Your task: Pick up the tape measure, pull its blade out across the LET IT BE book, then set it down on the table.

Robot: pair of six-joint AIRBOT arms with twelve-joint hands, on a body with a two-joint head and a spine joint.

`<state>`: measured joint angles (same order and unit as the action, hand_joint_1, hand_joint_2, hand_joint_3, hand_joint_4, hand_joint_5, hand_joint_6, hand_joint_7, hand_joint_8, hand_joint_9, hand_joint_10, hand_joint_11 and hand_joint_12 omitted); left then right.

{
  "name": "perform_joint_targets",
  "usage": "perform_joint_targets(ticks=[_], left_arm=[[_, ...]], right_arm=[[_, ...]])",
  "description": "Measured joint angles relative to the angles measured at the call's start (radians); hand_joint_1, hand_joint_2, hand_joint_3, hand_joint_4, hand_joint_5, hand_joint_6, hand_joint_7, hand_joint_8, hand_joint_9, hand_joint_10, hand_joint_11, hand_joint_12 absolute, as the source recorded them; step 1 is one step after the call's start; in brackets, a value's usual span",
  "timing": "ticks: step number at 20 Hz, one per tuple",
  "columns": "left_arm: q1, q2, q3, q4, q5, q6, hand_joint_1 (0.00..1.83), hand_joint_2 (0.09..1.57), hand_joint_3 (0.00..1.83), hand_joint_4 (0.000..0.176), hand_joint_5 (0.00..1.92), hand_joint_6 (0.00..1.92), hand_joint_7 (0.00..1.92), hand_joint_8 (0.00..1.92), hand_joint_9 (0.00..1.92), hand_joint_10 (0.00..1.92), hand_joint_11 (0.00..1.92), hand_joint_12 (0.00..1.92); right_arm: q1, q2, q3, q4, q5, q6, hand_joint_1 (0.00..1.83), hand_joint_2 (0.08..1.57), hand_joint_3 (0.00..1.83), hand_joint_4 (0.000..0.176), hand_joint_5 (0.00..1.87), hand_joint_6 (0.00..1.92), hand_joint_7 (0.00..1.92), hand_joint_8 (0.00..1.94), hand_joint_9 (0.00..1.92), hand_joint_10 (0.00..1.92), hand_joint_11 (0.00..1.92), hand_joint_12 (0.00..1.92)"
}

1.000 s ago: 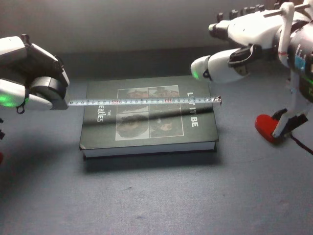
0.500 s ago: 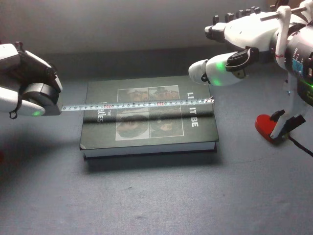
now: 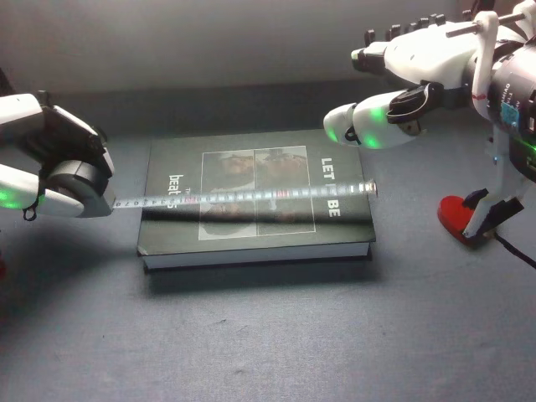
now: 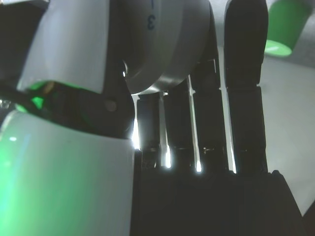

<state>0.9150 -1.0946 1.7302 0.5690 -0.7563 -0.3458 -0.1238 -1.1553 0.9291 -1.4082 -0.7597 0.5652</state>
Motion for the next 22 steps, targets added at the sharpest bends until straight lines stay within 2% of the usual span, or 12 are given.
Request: perform_joint_targets(ticks=[2,3,4,6,9,16,17,18,22], left_arm=[[-0.001,0.000,-0.006,-0.012,-0.004,0.000,1.28,1.07,0.00,0.000,1.00,0.79,1.18,0.84,1.16,0.68,1.03,1.10],[-0.001,0.000,-0.011,-0.007,-0.005,0.000,1.36,1.10,0.00,0.000,0.93,0.80,1.10,0.83,1.00,1.15,1.03,1.10],[-0.002,0.000,-0.014,0.003,-0.004,0.001,1.38,1.11,0.00,0.000,0.89,0.84,1.06,0.87,0.95,1.27,1.01,1.12],[-0.008,0.002,-0.021,0.020,-0.005,0.004,1.38,1.11,0.00,0.000,0.88,0.85,1.05,0.88,0.94,1.30,1.01,1.13],[-0.034,0.009,-0.021,0.079,-0.002,0.003,1.38,1.11,0.00,0.000,0.89,0.84,1.04,0.88,0.94,1.29,1.01,1.13],[-0.064,0.013,-0.021,0.090,0.025,0.016,1.38,1.11,0.00,0.000,0.89,0.84,1.04,0.89,0.94,1.30,0.99,1.13],[-0.064,0.013,-0.021,0.080,0.027,0.017,1.30,1.08,0.00,0.000,0.97,0.81,1.14,0.88,1.03,0.98,1.00,1.13],[-0.063,0.013,-0.021,0.079,0.029,0.017,1.28,1.07,0.00,0.000,1.00,0.78,1.17,0.85,1.10,0.82,1.02,1.11],[-0.050,0.013,-0.021,0.082,0.038,0.019,1.28,1.07,0.00,0.000,1.00,0.77,1.18,0.85,1.11,0.77,1.04,1.10]], right_arm=[[0.000,0.000,0.000,-0.001,0.002,0.000,0.11,1.17,0.00,0.000,0.17,0.00,0.24,0.00,0.22,0.00,0.00,0.72],[0.000,0.000,0.000,0.000,0.002,0.000,0.11,1.17,0.00,0.000,0.17,0.00,0.24,0.00,0.22,0.00,0.00,0.74],[0.000,0.000,0.000,0.000,0.000,0.000,0.12,1.17,0.00,0.000,0.18,0.00,0.25,0.00,0.22,0.00,0.00,0.75],[0.000,0.000,0.000,-0.001,0.002,0.000,0.13,1.16,0.00,0.000,0.19,0.00,0.26,0.00,0.23,0.00,0.00,0.78],[0.000,0.000,0.000,-0.001,0.002,0.000,0.13,1.16,0.00,0.000,0.19,0.00,0.26,0.00,0.23,0.00,0.00,0.81],[0.000,0.001,0.000,-0.001,0.002,0.000,0.14,1.15,0.00,0.000,0.19,0.00,0.27,0.00,0.26,0.00,0.00,0.90],[0.000,0.001,0.000,-0.001,0.003,0.000,0.14,1.15,0.00,0.000,0.20,0.00,0.27,0.00,0.26,0.01,0.00,0.90],[0.000,0.001,0.000,-0.002,0.003,0.000,0.14,1.15,0.00,0.000,0.19,0.00,0.28,0.00,0.26,0.01,0.00,0.90],[0.000,0.001,0.000,-0.006,0.002,0.000,0.14,1.15,0.00,0.000,0.19,0.00,0.27,0.00,0.26,0.00,0.00,0.88]])
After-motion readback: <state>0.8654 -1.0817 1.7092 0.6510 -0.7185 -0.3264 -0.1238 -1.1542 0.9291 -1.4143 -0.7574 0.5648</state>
